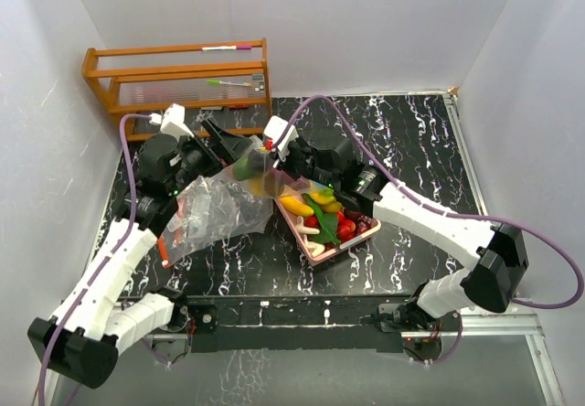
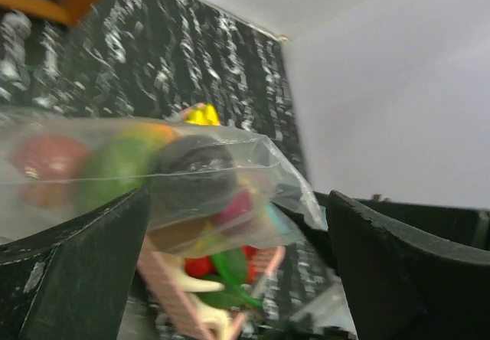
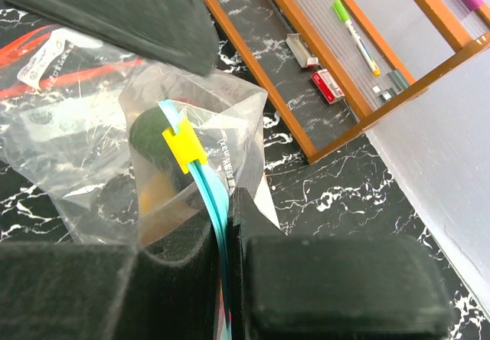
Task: Place the food in the zip-top bag and seal the zipper
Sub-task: Zip the zipper food storage bag.
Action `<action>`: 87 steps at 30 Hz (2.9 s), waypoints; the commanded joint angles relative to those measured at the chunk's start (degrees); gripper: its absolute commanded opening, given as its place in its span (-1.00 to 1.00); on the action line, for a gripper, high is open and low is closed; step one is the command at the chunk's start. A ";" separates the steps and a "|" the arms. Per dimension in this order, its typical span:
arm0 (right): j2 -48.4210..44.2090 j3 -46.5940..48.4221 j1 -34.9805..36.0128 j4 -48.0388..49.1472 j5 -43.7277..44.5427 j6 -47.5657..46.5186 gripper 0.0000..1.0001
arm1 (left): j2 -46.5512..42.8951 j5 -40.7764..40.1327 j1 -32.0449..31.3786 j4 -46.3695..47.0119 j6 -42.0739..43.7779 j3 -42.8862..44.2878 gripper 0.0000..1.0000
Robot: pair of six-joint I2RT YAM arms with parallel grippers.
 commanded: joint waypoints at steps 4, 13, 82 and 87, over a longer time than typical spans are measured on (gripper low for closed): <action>-0.88 5.32 0.17 -2.81 -2.83 -0.43 -0.85 | -6.70 -4.75 -0.66 3.35 33.72 -2.60 0.95; -2.26 7.57 0.10 -8.69 -6.22 -1.57 -0.85 | -8.83 14.82 -0.66 25.99 57.54 -15.42 0.71; -2.68 14.16 0.07 -20.31 -12.00 -5.14 -0.85 | 0.65 41.62 -2.47 40.14 63.21 -12.95 -0.68; -2.31 14.61 0.07 -20.56 -12.62 -5.10 -0.85 | 0.81 41.27 -2.48 40.92 62.97 -13.15 -0.58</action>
